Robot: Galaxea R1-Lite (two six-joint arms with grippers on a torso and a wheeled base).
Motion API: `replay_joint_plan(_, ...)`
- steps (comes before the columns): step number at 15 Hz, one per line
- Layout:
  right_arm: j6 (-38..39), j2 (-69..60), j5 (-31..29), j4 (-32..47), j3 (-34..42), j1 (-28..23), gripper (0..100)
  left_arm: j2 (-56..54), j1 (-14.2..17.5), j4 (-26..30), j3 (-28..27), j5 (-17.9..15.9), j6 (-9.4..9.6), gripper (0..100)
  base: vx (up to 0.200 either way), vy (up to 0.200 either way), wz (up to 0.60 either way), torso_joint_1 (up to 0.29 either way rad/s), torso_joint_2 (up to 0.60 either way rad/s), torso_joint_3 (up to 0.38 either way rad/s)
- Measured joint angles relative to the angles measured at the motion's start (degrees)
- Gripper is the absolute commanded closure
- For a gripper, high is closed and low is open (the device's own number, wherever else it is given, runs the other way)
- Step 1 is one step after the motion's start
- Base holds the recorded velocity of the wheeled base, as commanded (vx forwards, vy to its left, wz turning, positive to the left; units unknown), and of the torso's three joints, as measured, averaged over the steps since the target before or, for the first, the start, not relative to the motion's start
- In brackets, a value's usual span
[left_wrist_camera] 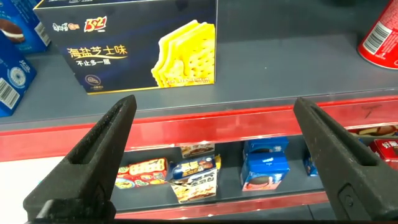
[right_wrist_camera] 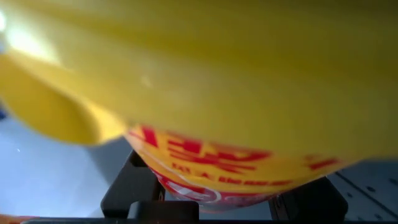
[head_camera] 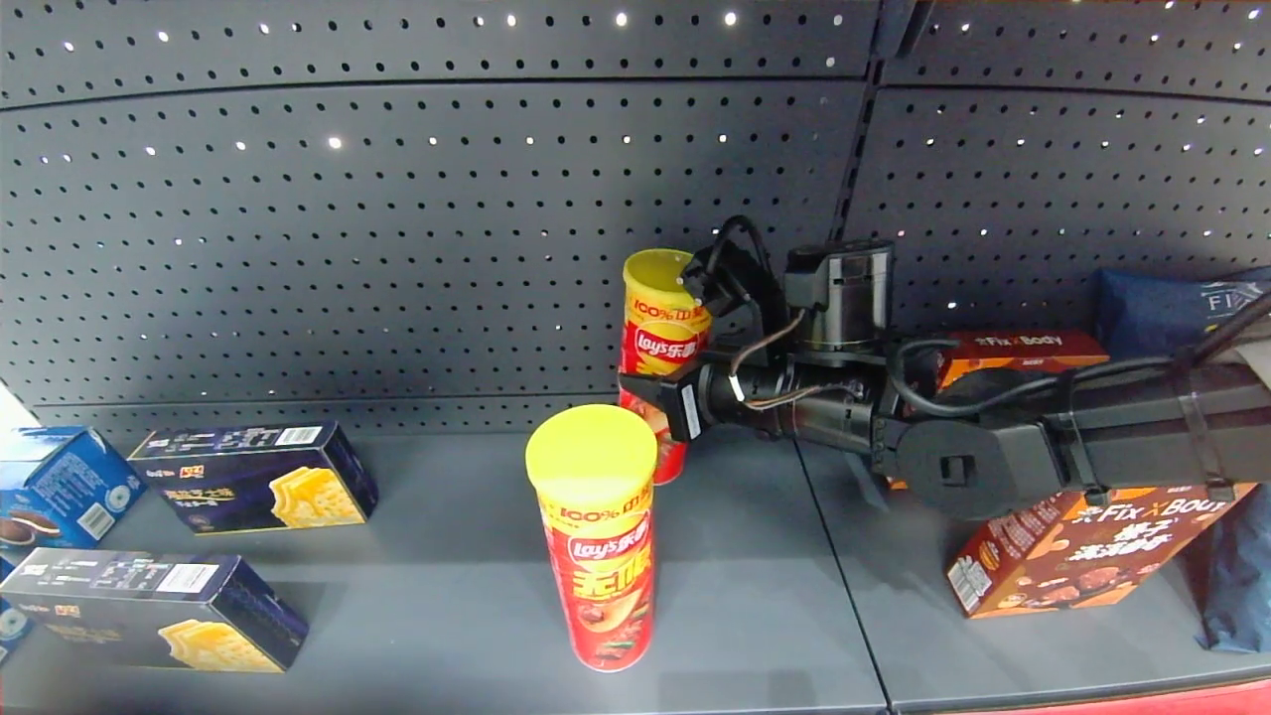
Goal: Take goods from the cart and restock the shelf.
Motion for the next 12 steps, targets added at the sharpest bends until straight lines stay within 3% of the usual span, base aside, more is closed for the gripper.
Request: replay_joint_plan(12, -0.5, 4.2, 0.1, -0.3, -2.5, 0.7, 100, 0.0, 0.0, 0.0, 0.0, 0.0, -0.02, 0, 0.0, 0.0, 0.0, 0.0, 0.0, 0.0)
